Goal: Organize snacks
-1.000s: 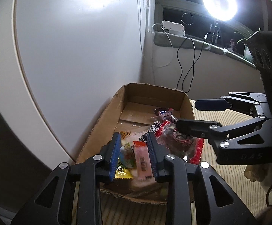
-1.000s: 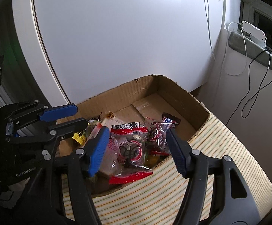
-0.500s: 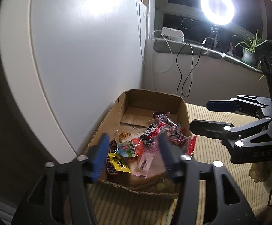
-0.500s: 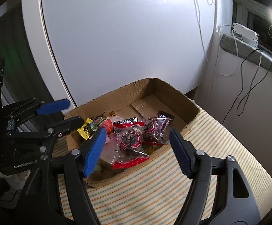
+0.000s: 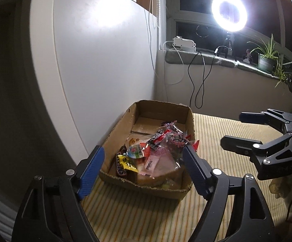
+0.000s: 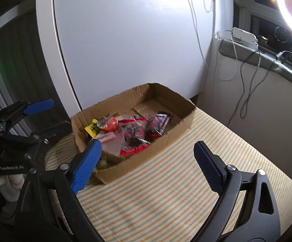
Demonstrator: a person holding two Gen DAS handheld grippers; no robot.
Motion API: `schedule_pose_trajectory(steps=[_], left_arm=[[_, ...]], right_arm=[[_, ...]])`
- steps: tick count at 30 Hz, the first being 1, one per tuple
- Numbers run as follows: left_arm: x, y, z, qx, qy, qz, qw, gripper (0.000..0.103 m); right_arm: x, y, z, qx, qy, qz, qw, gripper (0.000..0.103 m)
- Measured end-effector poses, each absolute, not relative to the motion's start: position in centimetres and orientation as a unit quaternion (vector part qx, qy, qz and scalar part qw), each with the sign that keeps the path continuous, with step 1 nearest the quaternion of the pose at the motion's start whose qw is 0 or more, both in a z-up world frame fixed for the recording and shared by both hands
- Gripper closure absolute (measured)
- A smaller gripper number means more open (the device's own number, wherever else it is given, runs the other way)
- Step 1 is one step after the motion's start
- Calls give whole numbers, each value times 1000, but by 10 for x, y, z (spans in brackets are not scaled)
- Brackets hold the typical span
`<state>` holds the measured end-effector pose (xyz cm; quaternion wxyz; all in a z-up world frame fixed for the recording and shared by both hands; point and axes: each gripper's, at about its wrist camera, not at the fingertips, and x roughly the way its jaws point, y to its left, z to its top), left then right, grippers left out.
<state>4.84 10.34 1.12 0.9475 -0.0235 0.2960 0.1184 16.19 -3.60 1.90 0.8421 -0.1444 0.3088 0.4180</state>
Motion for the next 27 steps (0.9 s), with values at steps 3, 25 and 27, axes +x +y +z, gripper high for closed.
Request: schedule_pose_trajectory(steps=[3, 25, 27], left_arm=[[45, 101, 10, -22, 298, 125, 946, 22], [34, 95, 5, -22, 307, 141, 941, 21], [34, 96, 5, -23, 307, 141, 941, 21]], right_arm=[[158, -44, 16, -152, 307, 404, 848, 8], [153, -72, 10, -140, 314, 384, 857, 8], [153, -73, 9, -139, 316, 383, 857, 8]])
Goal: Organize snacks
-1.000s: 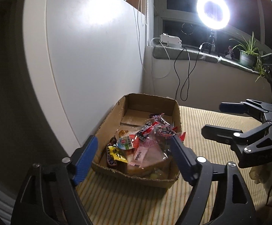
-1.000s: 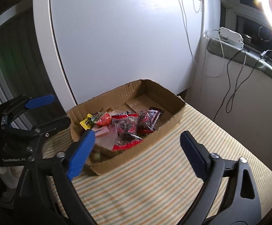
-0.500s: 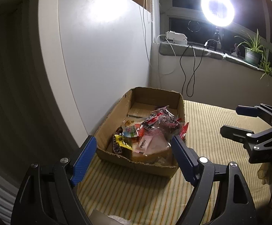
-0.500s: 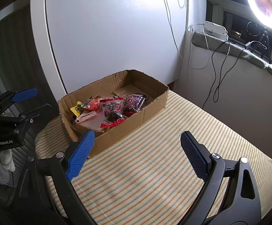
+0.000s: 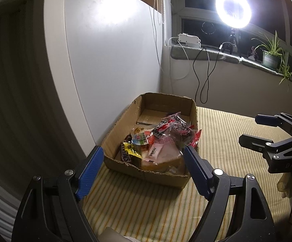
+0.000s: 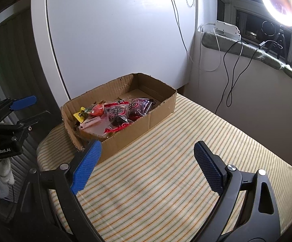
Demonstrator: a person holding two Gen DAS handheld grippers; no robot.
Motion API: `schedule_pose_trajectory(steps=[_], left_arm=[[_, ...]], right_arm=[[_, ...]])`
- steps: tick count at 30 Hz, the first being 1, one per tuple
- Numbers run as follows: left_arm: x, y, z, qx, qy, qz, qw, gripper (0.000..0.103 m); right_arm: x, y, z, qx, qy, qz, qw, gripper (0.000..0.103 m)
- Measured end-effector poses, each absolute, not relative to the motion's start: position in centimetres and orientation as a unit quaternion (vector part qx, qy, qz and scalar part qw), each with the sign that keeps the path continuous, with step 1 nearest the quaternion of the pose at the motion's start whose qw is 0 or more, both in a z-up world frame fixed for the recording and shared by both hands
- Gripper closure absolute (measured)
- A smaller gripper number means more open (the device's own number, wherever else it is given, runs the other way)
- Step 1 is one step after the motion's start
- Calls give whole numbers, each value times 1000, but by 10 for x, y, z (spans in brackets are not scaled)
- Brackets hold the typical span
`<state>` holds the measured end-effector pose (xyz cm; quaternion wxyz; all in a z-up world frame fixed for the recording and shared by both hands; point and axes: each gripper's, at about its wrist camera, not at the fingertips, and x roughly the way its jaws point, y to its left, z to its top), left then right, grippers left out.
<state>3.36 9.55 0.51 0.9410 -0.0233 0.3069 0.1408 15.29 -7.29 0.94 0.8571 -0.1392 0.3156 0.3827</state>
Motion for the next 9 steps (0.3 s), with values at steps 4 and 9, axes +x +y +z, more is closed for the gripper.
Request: schedule_pose_trajectory(steps=[4, 9], left_arm=[[34, 95, 5, -19, 304, 139, 942, 21], [36, 94, 3, -19, 309, 136, 941, 21]], right_arm=[[153, -75, 8, -138, 317, 381, 858, 8], [155, -79, 6, -136, 320, 374, 860, 8]])
